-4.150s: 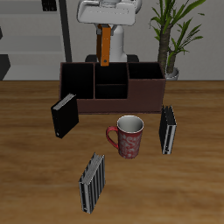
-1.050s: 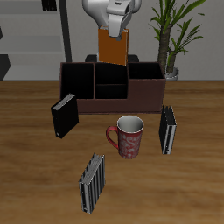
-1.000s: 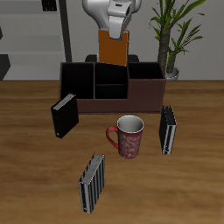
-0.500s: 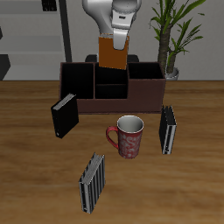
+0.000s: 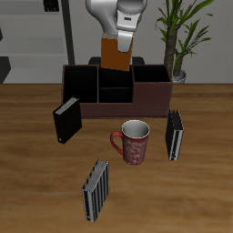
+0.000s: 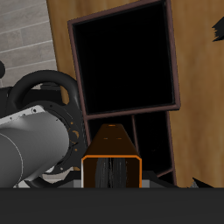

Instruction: Place the orange book into the back desk caddy's back compartment

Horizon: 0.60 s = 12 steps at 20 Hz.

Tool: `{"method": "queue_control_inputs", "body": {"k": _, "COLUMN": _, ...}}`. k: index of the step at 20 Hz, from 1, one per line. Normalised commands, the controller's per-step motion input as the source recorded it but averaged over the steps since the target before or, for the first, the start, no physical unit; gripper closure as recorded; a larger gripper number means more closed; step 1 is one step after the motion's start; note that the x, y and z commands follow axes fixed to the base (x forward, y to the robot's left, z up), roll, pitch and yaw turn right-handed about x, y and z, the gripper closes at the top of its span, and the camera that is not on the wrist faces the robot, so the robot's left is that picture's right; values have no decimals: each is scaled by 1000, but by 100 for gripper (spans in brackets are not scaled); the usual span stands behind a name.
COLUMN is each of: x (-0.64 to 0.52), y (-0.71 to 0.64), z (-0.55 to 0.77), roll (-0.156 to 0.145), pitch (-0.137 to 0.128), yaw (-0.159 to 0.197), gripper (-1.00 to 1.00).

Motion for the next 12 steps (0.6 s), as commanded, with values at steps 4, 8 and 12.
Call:
{"method": "queue_control_inputs", "body": {"k": 4, "x": -43, "y": 33, "z": 3, "roll": 1, "pitch": 3, "yaw": -17, "gripper": 100}}
{"method": "queue_control_inputs", "body": {"k": 8, "x": 15, "y": 33, "z": 32, "roll": -4, "pitch": -4, "yaw": -11, "gripper": 100}}
{"method": "queue_control_inputs", "body": {"k": 12, "x": -42, "y": -22, "z": -49, "roll": -12, "pitch": 19, "yaw": -17, "gripper": 100}}
